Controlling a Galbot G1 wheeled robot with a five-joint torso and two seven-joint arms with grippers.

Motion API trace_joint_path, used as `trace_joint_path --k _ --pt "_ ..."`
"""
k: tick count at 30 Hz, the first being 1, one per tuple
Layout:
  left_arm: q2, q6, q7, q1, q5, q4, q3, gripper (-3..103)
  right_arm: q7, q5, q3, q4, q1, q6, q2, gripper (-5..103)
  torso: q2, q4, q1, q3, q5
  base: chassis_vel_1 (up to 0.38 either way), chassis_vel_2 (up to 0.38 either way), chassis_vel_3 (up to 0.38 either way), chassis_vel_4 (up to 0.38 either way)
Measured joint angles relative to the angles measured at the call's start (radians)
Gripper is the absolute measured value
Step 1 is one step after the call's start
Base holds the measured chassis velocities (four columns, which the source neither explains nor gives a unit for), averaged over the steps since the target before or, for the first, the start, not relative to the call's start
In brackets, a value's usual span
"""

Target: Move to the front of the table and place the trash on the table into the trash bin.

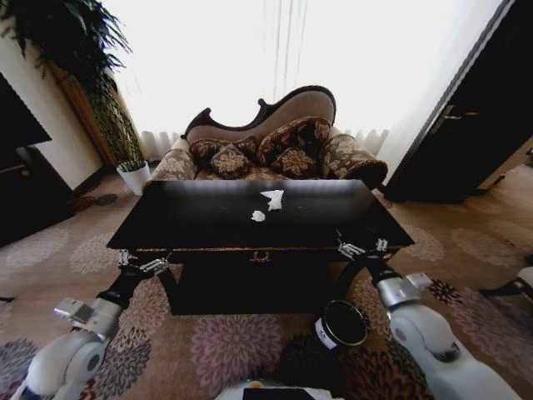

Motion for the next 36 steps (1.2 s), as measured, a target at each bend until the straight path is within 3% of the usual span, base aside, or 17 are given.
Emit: trace_joint_path --k 2,5,11,15,18,26,32,36 --pt "0.0 0.0 0.0 0.0 0.0 0.0 0.0 100 0.006 0.033 -0.009 -0.007 0.013 -0.017 -0.021 100 0.0 -0.0001 0.0 0.0 0.0001 0.0 0.0 0.0 0.0" --pt "0.0 0.0 0.0 0.0 0.0 0.0 0.0 100 0.024 0.113 -0.068 -0.061 0.089 -0.06 -0.107 100 0.0 0.0 0.0 0.0 -0.0001 0.0 0.0 0.0 0.0" --pt "0.0 0.0 0.0 0.0 0.0 0.0 0.0 100 0.038 0.167 -0.2 -0.137 0.264 -0.086 -0.209 100 0.0 0.0 0.0 0.0 -0.0001 0.0 0.0 0.0 0.0" --pt "0.0 0.0 0.0 0.0 0.0 0.0 0.0 100 0.042 0.183 -0.277 -0.169 0.361 -0.092 -0.234 100 0.0 0.0001 0.0 0.0 -0.0003 0.0 0.0 0.0 0.0" --pt "0.0 0.0 0.0 0.0 0.0 0.0 0.0 100 0.049 0.205 -0.402 -0.209 0.491 -0.102 -0.252 100 0.0 0.0001 0.0 0.0 -0.0002 0.0 0.0 0.0 0.0" --pt "0.0 0.0 0.0 0.0 0.0 0.0 0.0 100 0.055 0.218 -0.657 -0.299 0.758 -0.116 -0.241 100 0.0 0.0001 0.0 0.0 -0.0005 0.0 0.0 0.0 0.0" --pt "0.0 0.0 0.0 0.0 0.0 0.0 0.0 100 0.058 0.219 -0.907 -0.425 0.997 -0.125 -0.176 100 0.0 0.0 0.0 0.0 -0.0003 0.0 0.0 0.0 0.0" --pt "0.0 0.0 0.0 0.0 0.0 0.0 0.0 100 0.058 0.216 -0.994 -0.477 1.085 -0.127 -0.134 100 0.0 -0.0001 0.0 0.0 0.0 0.0 0.0 0.0 0.0"
